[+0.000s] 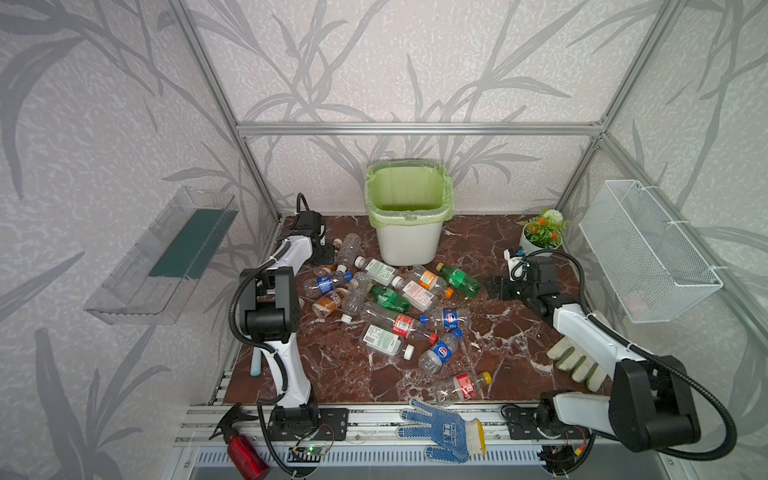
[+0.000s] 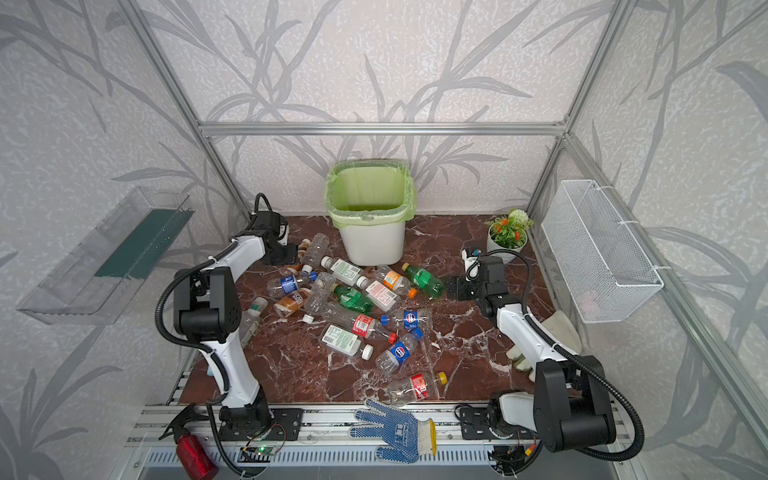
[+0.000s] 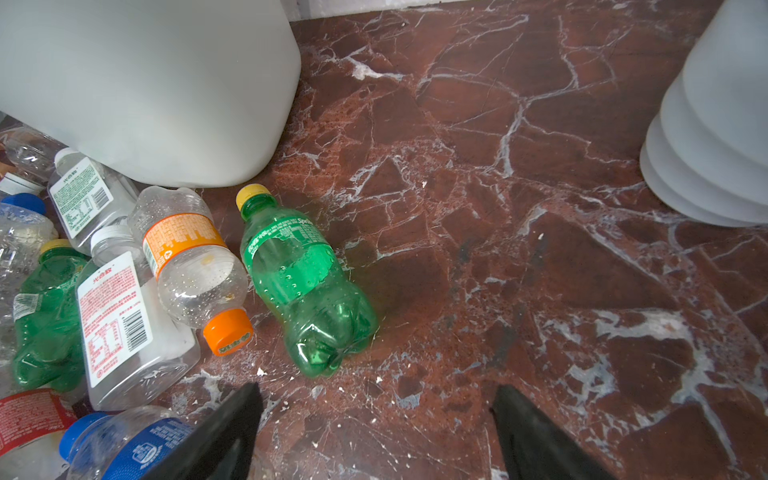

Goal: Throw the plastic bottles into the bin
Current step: 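Lift the coffee bottle with the left gripper over the bin and release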

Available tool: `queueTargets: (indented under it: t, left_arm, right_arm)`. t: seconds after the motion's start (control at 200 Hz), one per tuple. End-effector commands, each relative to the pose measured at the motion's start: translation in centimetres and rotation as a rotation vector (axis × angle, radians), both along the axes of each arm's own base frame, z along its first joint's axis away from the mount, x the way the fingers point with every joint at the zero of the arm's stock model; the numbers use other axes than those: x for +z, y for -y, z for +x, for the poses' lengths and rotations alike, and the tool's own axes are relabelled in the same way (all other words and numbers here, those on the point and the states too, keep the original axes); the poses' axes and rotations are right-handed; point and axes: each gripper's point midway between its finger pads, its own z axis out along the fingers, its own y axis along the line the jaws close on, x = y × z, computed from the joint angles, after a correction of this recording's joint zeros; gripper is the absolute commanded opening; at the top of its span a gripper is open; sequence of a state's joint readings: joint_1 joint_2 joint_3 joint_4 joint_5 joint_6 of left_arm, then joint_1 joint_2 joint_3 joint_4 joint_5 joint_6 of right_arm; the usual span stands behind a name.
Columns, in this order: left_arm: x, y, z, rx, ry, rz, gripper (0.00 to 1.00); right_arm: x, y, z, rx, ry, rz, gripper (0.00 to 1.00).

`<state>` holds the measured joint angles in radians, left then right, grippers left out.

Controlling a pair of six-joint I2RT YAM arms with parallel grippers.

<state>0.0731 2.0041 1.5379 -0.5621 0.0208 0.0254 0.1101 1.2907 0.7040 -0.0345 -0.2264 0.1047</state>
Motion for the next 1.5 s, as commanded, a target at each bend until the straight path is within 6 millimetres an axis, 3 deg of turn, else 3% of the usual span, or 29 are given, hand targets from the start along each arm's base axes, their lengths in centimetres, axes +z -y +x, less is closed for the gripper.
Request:
queueTargets:
  t: [0.0,0.585,0.645,0.785,0.865,0.945,1.07,1.195,1.295,1.4,1.495]
  left_arm:
    - [-0.6,0.6,-0.3,-0.014,-0.068,-0.053,0.66]
    - [-4.3,1.5,1.6,-0.043,-0.189,-0.118,0.66]
    - [-4.2,1.5,1.7,-0.042,-0.199,-0.126,0.60]
    - [-1.8,1.3,2.4,-0.007,-0.131,-0.180,0.28]
    - [2.0,0.7,3.2,0.024,-0.016,-0.218,0.24]
    - [7.6,0.0,3.7,0.047,0.142,-0.252,0.21]
    - [19.5,-0.5,3.2,0.029,0.471,-0.317,0.18]
    - [32.4,-0.5,-0.1,0.008,0.890,-0.329,0.21]
    - [40.6,-0.1,-4.1,0.005,1.166,-0.339,0.26]
    - [46.5,1.3,-7.3,-0.033,1.352,-0.400,0.25]
    - [48.1,5.3,-7.1,-0.135,1.354,-0.424,0.25]
  right_arm:
    - [0.8,0.1,0.4,-0.008,0.006,0.000,0.88]
    - [0.2,0.3,0.2,-0.005,-0.024,-0.021,0.88]
    - [0.3,0.3,0.3,-0.006,-0.022,-0.020,0.88]
    - [0.3,0.2,0.3,-0.007,-0.027,-0.014,0.88]
    - [0.3,0.1,0.3,-0.004,-0.026,-0.011,0.88]
    - [0.4,0.1,0.3,-0.003,-0.024,-0.006,0.88]
    - [0.6,0.1,0.4,-0.003,-0.016,-0.008,0.88]
    - [1.0,0.4,0.4,-0.014,-0.001,-0.021,0.88]
    - [1.5,0.6,0.4,-0.023,0.018,-0.031,0.88]
    - [1.9,1.0,0.2,-0.035,0.037,-0.042,0.89]
    - [2.5,1.0,0.1,-0.037,0.056,-0.041,0.89]
